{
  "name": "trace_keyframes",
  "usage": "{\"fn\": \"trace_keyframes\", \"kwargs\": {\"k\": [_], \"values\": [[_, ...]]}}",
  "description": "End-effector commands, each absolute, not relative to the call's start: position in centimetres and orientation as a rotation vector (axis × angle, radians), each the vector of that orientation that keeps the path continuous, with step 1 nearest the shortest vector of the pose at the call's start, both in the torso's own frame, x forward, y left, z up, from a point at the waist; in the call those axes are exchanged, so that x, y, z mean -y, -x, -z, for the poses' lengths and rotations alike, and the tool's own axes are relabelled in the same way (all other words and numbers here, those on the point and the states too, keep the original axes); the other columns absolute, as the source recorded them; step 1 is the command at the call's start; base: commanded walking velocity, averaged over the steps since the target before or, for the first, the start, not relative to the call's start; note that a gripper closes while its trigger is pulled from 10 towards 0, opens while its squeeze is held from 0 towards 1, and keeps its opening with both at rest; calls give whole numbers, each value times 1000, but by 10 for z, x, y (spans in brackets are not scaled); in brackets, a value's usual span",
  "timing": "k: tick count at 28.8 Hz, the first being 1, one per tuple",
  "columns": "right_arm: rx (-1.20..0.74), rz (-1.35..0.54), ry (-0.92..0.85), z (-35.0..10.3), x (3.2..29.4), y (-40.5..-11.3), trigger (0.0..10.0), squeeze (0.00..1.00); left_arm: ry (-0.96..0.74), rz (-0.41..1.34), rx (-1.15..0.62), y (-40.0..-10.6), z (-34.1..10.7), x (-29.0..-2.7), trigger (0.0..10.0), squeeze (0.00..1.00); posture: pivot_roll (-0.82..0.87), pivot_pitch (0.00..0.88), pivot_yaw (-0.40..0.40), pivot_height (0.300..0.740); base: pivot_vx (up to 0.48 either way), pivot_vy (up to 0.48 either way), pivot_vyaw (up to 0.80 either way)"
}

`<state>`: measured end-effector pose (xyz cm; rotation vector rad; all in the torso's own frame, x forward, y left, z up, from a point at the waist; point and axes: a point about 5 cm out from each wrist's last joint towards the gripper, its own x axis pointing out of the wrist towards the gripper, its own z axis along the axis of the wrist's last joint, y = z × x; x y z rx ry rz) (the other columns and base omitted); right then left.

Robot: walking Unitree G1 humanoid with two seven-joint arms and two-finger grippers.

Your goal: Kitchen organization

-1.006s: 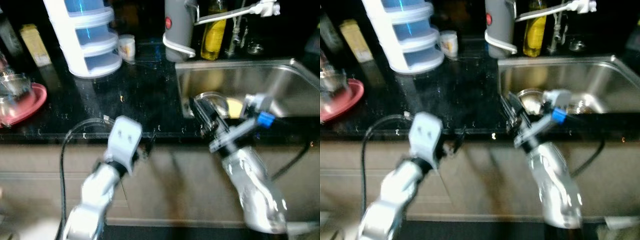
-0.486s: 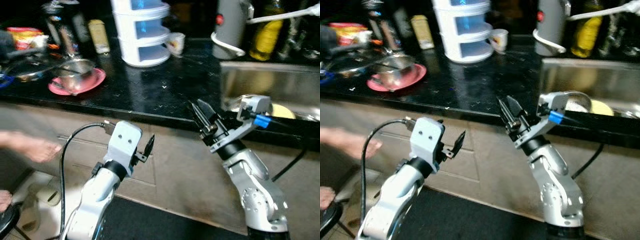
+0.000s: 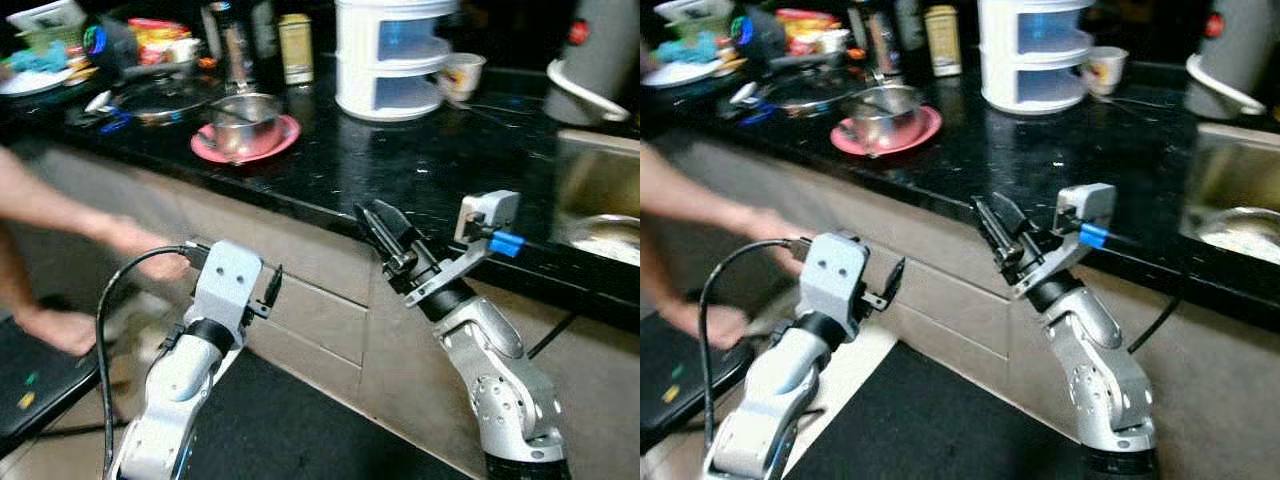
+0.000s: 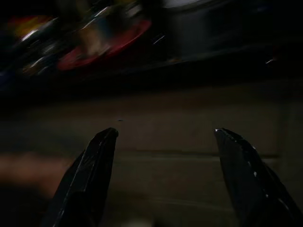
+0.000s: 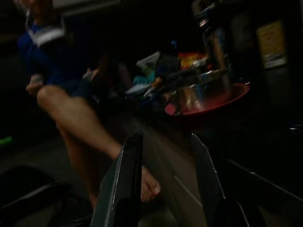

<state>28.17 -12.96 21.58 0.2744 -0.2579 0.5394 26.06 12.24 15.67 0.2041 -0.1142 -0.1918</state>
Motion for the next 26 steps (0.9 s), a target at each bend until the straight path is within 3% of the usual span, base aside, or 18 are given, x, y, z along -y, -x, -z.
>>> {"fn": "trace_keyframes", "kwargs": {"k": [1,9,23,26], "values": [[255,-516,-249,-214,129,-284,10000,0,-197,174,96,-262,-152,-123,10000,0,-36,0,33,740,0,0,800],[254,-496,-222,-213,129,-285,10000,0,-157,213,81,-259,-146,-110,10000,0,-41,0,38,740,0,0,788],[244,-425,-239,-208,131,-292,10000,0,-143,234,66,-263,-139,-112,10000,0,-53,0,51,740,0,0,0],[221,-425,-218,-202,126,-295,10000,0,-121,226,58,-267,-134,-116,10000,0,-97,0,20,740,0,0,0]]}}
